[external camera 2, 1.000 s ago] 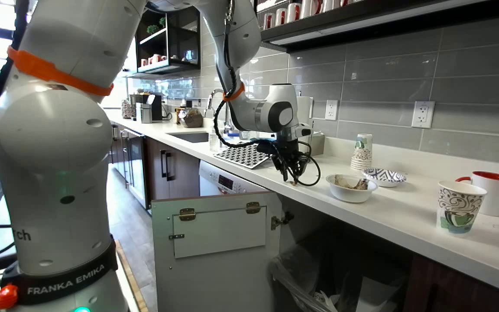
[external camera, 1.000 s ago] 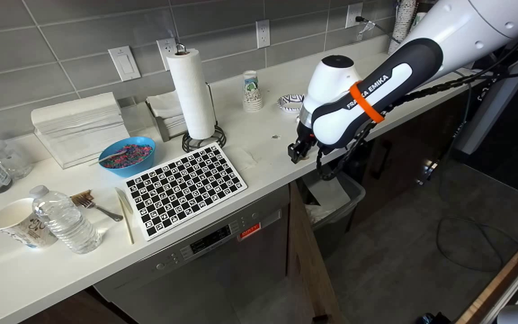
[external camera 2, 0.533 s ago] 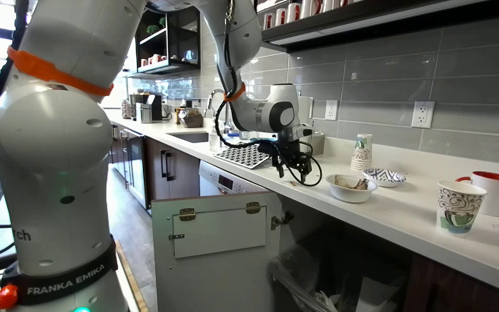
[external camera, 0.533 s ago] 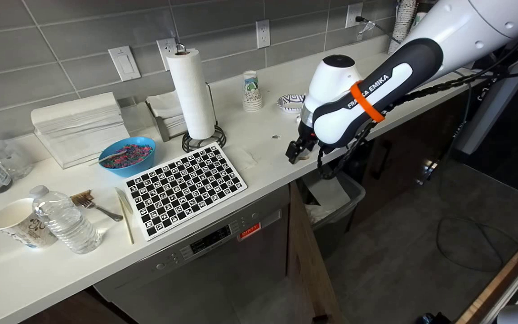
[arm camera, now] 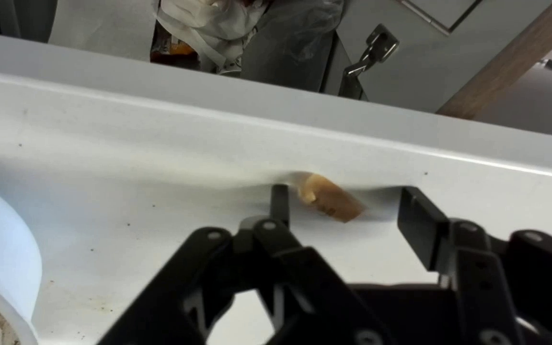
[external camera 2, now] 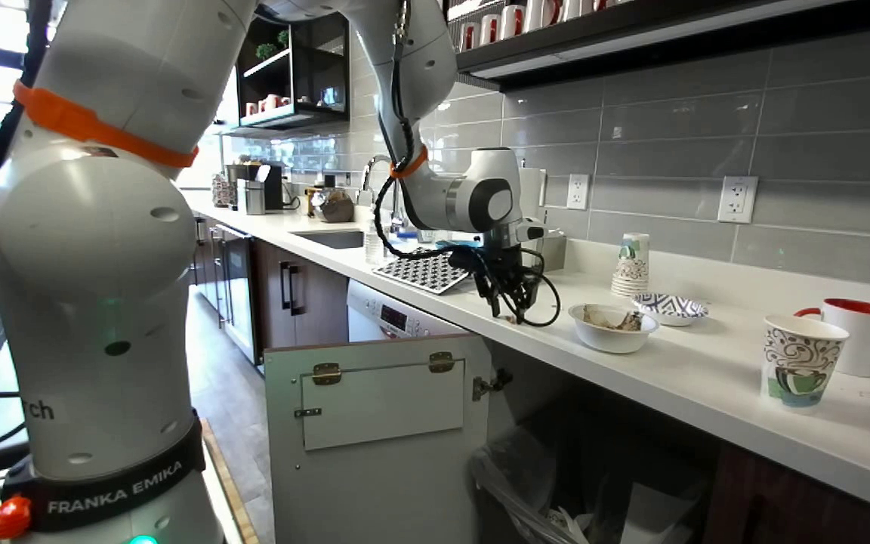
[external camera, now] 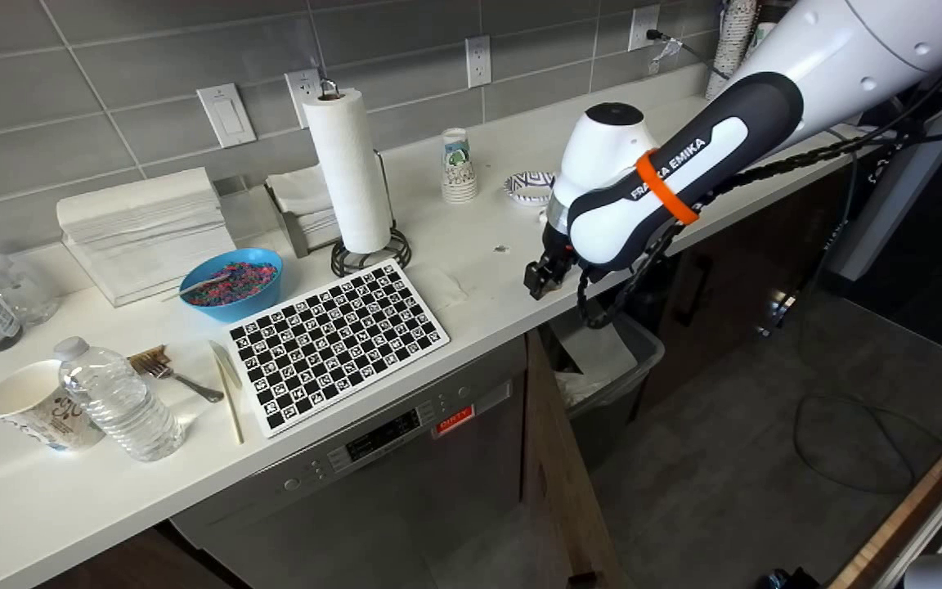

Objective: Pick up one object from the countertop and put it inside the grey bin.

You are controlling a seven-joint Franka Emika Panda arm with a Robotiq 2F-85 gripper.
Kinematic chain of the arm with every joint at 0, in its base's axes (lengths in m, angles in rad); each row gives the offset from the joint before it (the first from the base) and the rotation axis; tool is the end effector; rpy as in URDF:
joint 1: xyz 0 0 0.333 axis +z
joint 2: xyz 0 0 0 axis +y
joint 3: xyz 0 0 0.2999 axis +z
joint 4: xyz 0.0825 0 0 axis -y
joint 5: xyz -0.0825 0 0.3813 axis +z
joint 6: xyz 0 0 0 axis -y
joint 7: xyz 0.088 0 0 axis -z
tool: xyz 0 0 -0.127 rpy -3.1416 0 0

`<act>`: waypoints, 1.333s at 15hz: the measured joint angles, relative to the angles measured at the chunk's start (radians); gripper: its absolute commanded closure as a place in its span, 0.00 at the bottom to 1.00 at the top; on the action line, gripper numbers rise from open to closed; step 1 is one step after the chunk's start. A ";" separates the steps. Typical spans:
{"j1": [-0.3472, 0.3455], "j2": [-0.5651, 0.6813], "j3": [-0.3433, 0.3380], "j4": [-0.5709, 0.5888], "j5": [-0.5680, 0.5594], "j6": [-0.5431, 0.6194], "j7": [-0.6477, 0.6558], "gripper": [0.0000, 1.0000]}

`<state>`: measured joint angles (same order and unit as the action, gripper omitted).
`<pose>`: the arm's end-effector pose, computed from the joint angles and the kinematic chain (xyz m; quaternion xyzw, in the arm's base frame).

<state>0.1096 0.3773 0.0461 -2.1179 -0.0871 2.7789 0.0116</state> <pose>0.5949 0.0965 0.2296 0.9841 0.1064 0.1423 0.0010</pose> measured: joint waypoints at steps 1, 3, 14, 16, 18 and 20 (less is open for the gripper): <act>0.000 -0.002 0.002 0.000 0.000 0.000 0.000 0.77; 0.001 -0.005 0.008 0.000 0.001 0.000 0.000 0.93; 0.000 -0.006 0.019 0.000 0.004 -0.002 0.001 1.00; 0.000 -0.008 0.019 0.000 0.004 -0.002 0.001 1.00; 0.002 -0.017 0.019 -0.001 0.001 -0.002 0.001 1.00; 0.006 -0.035 0.017 -0.003 -0.005 -0.002 0.001 1.00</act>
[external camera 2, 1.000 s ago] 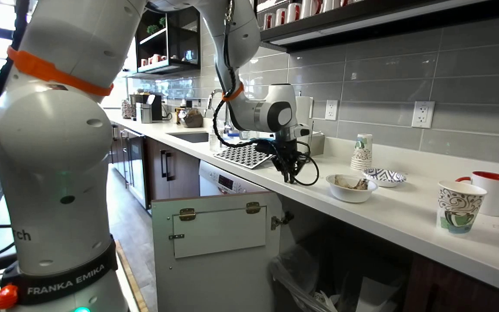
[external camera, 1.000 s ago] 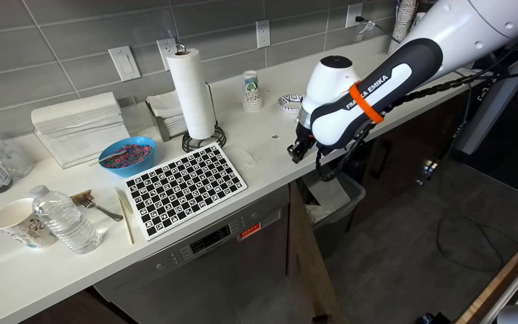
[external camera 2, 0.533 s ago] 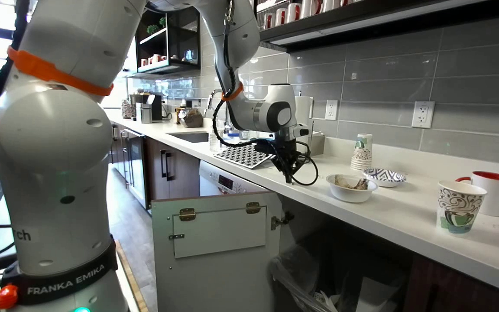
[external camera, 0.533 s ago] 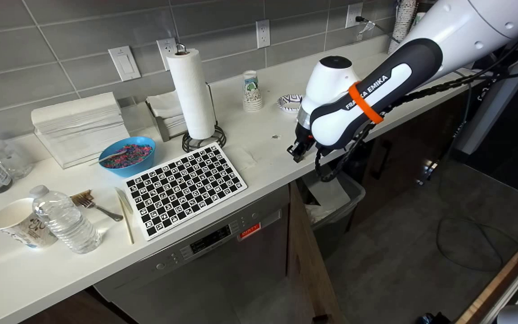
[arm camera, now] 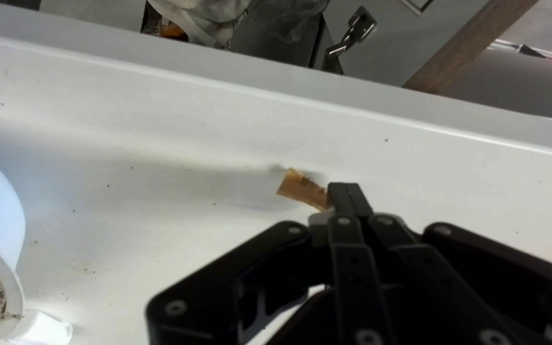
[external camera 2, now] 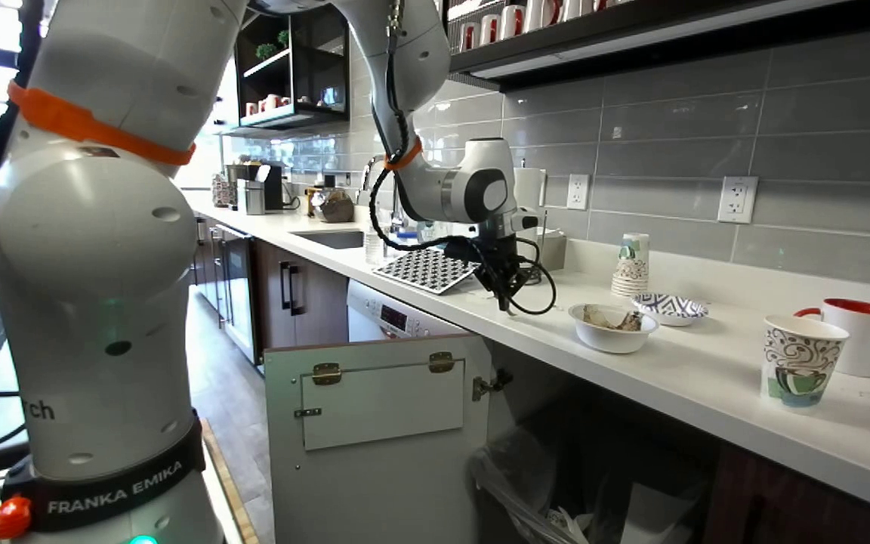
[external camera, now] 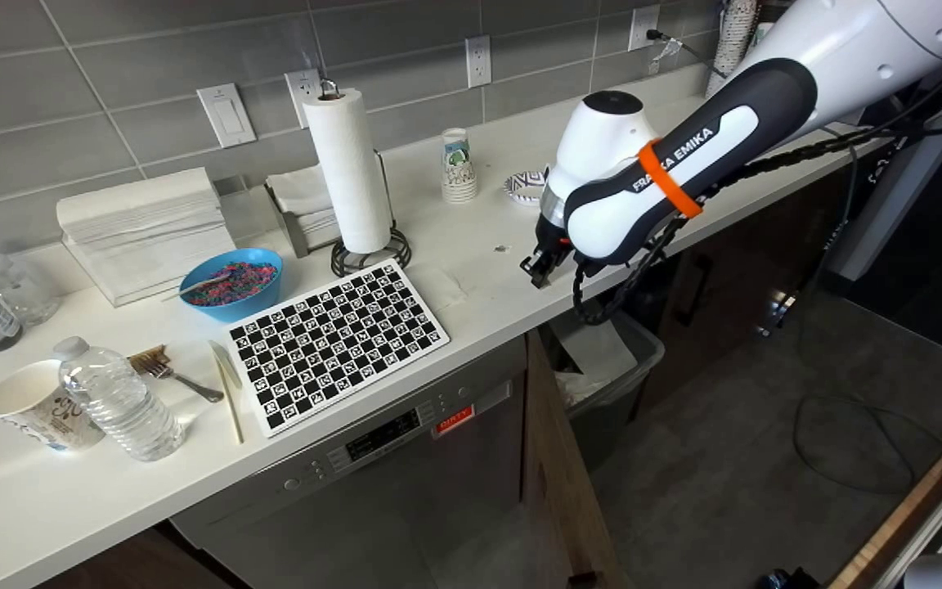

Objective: Pick up one object from the countertop and put it inside the grey bin.

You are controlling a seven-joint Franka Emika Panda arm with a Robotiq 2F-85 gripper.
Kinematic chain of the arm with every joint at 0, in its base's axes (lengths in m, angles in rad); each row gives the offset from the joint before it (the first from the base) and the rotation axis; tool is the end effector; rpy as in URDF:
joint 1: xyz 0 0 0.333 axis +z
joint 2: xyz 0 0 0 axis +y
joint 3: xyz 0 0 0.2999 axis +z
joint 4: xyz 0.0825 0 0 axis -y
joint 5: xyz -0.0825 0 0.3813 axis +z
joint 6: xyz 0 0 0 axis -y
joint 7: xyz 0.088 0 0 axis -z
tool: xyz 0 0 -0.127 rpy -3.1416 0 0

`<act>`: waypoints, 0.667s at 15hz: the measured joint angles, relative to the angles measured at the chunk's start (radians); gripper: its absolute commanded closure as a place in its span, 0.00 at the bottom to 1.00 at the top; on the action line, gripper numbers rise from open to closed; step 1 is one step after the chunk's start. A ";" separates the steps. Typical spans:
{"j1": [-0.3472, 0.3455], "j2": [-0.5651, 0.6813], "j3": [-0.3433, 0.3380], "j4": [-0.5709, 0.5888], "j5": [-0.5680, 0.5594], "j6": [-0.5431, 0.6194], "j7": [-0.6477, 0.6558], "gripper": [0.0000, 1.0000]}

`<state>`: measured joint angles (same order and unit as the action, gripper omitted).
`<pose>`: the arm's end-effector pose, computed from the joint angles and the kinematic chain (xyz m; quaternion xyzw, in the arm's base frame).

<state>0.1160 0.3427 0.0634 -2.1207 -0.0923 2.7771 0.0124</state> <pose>0.5946 0.1108 0.2493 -0.9804 -0.1187 -0.1573 0.0023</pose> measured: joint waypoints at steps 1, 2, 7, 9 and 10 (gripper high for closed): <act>0.002 -0.009 -0.001 -0.001 -0.005 0.000 0.001 1.00; 0.005 -0.018 -0.003 -0.002 -0.011 0.000 0.003 1.00; 0.006 -0.045 0.004 -0.015 -0.013 0.000 -0.006 1.00; 0.006 -0.067 0.019 -0.038 -0.012 0.000 -0.029 1.00; 0.006 -0.084 0.029 -0.056 -0.012 0.000 -0.042 1.00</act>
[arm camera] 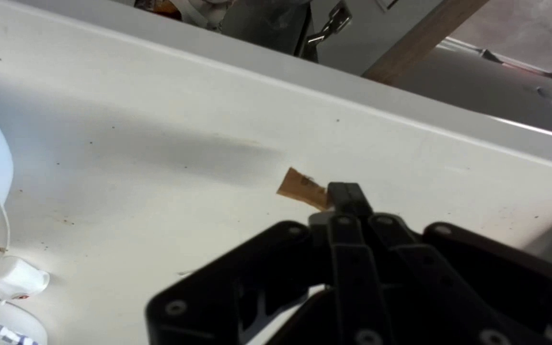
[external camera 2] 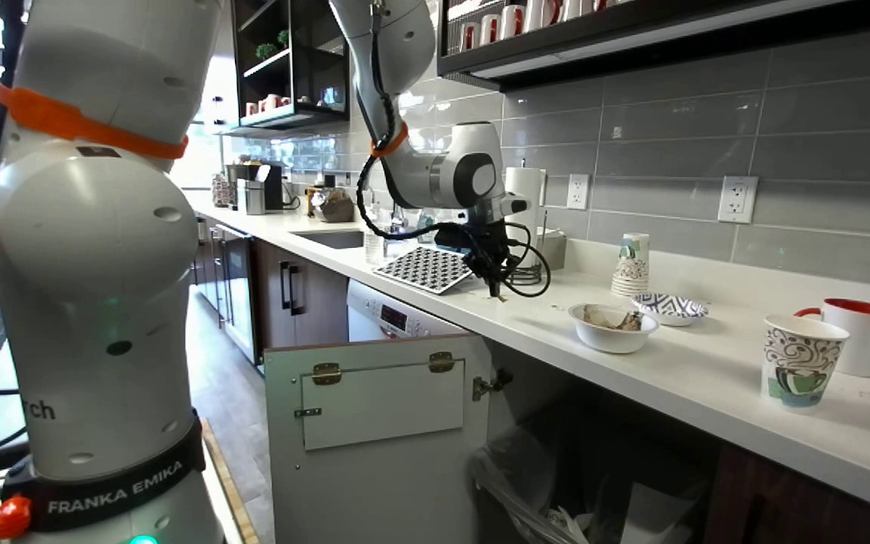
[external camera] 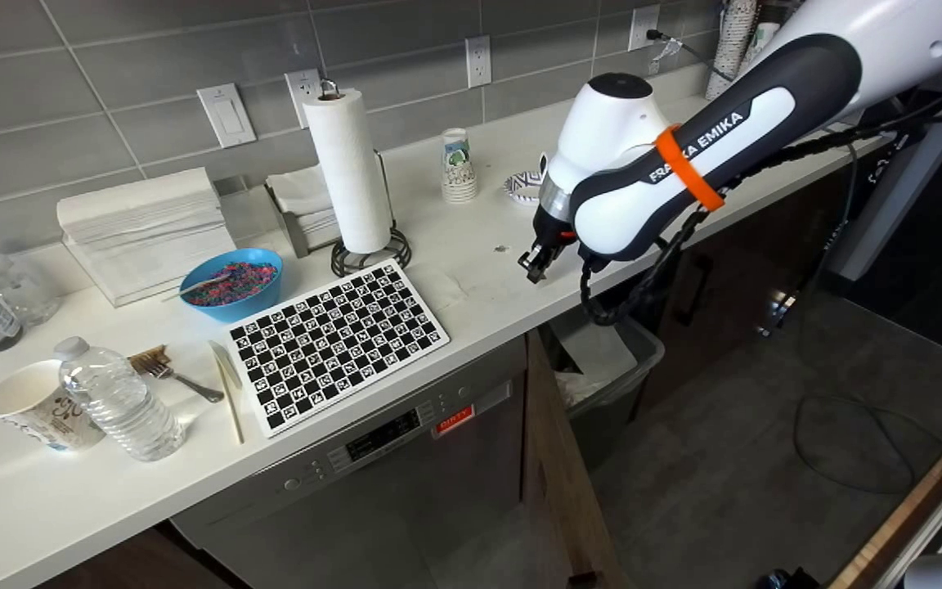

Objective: Pick up one object from the countertop and put it inside the grey bin.

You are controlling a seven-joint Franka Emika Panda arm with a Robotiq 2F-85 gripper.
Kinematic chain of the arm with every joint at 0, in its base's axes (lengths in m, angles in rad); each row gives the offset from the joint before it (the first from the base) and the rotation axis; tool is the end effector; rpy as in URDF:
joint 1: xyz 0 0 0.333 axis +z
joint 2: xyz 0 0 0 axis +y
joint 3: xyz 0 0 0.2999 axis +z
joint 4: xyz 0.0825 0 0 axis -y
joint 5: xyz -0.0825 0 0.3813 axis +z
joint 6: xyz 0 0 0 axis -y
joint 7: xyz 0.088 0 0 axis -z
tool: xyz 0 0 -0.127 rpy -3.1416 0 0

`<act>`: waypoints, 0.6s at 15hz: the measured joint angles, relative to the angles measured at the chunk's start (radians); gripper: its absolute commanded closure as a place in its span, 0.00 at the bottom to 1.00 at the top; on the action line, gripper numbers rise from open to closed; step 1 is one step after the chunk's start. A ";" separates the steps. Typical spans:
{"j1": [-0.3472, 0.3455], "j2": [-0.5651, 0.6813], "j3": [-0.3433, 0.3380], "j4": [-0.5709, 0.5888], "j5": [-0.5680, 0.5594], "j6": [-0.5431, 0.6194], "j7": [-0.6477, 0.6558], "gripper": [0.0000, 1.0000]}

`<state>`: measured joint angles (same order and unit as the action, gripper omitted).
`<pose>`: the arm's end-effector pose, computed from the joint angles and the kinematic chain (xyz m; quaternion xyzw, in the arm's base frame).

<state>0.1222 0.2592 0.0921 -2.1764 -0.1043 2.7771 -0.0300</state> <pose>0.5779 0.1292 0.2755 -0.9720 -0.1609 -0.1714 0.0005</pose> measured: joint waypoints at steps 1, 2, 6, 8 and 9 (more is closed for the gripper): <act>-0.001 -0.022 0.012 -0.024 0.004 -0.002 -0.018 1.00; -0.001 -0.047 0.023 -0.051 0.006 -0.008 -0.035 1.00; -0.001 -0.172 0.051 -0.180 0.043 -0.080 -0.056 1.00; -0.001 -0.234 0.053 -0.238 0.080 -0.167 -0.056 1.00; -0.001 -0.259 0.053 -0.261 0.097 -0.217 -0.057 1.00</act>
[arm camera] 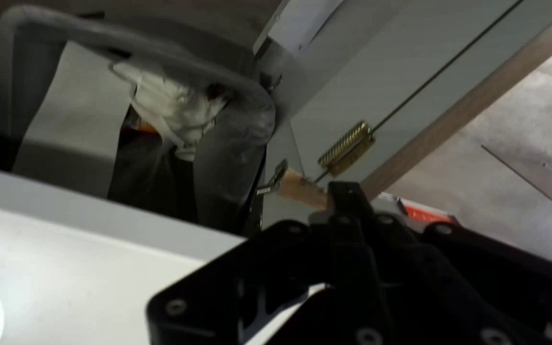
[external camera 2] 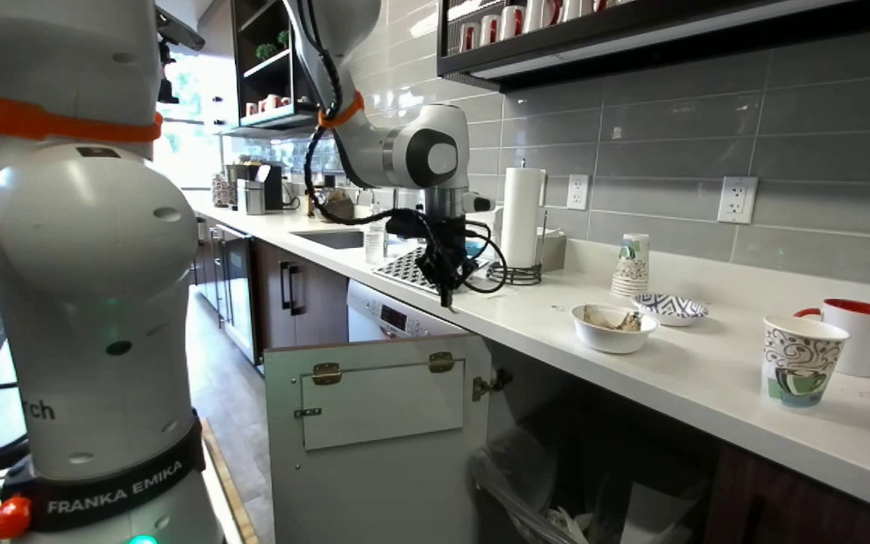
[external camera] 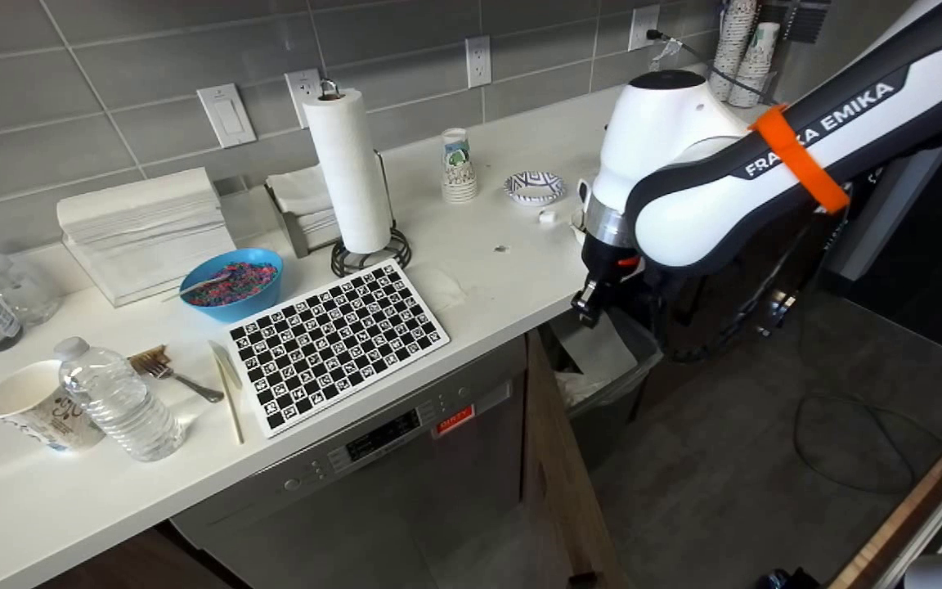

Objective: Pick up one object from the countertop and put it inside the grey bin.

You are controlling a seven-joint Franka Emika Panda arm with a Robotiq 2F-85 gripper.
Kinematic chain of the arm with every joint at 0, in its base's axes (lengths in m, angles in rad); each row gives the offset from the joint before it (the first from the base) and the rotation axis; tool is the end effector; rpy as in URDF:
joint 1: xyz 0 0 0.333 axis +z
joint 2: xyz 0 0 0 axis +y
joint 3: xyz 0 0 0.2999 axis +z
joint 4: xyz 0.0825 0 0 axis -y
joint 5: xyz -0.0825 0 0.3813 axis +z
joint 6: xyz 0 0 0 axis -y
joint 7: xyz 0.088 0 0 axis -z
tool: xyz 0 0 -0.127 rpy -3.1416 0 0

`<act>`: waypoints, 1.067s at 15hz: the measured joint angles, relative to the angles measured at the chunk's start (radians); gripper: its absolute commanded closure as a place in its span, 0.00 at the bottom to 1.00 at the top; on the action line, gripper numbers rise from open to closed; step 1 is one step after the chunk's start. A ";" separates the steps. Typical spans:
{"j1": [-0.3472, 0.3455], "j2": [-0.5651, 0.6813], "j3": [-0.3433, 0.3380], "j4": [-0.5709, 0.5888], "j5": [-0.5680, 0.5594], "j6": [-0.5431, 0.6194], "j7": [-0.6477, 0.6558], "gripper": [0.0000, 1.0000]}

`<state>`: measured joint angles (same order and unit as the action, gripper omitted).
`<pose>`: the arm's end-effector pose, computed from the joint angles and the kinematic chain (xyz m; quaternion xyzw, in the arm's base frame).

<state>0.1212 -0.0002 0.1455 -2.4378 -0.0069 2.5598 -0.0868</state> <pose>0.4774 0.1305 0.2803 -0.9821 -0.1782 -0.0610 0.0034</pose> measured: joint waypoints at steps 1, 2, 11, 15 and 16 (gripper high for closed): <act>0.000 -0.021 -0.001 -0.021 0.014 -0.052 0.000 1.00; 0.000 -0.038 -0.003 -0.040 0.023 -0.102 0.000 1.00; -0.037 -0.008 -0.064 -0.181 0.061 -0.067 0.030 1.00; -0.070 0.054 -0.100 -0.269 0.043 0.276 0.046 0.99; -0.075 0.064 -0.104 -0.276 0.043 0.303 0.043 0.99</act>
<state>0.0466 0.0636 0.0418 -2.7143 0.0359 2.8624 -0.0436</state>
